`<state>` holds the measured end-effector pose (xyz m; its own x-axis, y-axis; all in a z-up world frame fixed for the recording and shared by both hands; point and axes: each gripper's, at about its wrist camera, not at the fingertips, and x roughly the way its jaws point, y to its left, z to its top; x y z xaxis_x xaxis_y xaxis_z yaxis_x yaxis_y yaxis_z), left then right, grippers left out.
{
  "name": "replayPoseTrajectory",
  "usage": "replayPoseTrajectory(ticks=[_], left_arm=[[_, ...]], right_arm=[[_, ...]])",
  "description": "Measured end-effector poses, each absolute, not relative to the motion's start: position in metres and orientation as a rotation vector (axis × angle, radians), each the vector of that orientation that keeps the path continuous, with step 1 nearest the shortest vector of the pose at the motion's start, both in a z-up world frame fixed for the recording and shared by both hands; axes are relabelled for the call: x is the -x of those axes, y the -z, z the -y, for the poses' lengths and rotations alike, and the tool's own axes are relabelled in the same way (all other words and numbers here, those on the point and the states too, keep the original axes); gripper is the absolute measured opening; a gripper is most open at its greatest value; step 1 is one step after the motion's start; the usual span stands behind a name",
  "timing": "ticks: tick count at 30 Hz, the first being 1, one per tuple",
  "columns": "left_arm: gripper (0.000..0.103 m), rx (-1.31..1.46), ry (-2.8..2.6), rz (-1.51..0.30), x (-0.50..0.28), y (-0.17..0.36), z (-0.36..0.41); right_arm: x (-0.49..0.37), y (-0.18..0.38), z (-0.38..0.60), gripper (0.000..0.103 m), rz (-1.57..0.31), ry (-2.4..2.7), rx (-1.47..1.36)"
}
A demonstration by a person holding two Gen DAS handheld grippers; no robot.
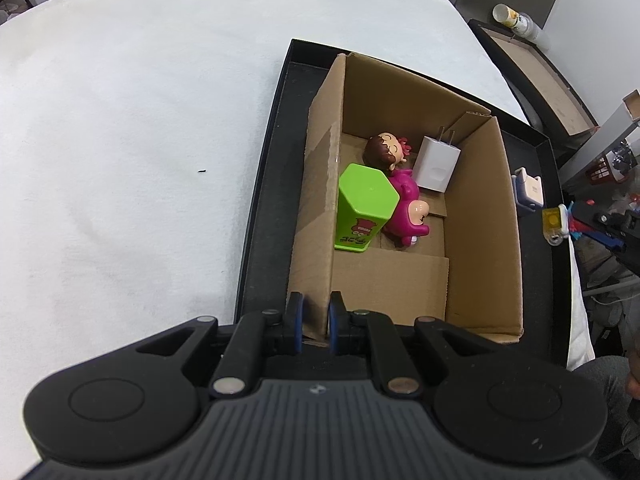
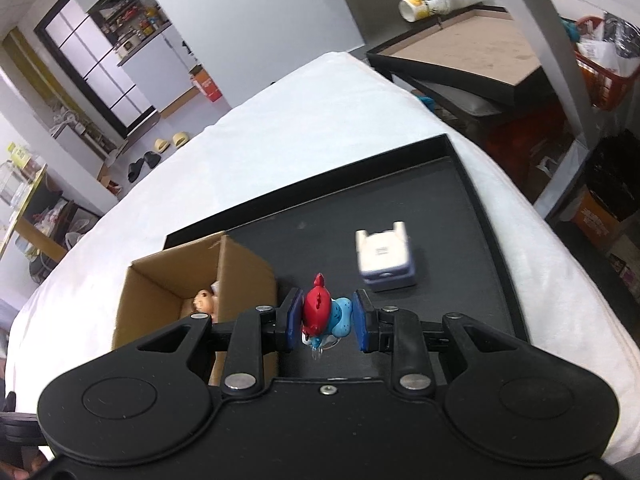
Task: Organize rigid objects
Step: 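Carry the red-and-blue figure over the box and release it inside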
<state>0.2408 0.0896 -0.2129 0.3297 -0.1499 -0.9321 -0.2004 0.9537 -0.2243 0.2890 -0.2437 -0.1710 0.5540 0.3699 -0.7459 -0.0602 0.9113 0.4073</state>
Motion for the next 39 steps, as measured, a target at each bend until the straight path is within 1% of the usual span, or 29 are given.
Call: replayPoseTrajectory(ticks=[19, 39], left_arm=[[0.013, 0.357, 0.028, -1.230, -0.238, 0.214, -0.100], [0.013, 0.391, 0.062, -1.218, -0.235, 0.217, -0.107]], right_arm=[[-0.297, 0.135, 0.165, 0.027, -0.911, -0.377, -0.302], [-0.310, 0.145, 0.082, 0.027, -0.951, -0.403, -0.273]])
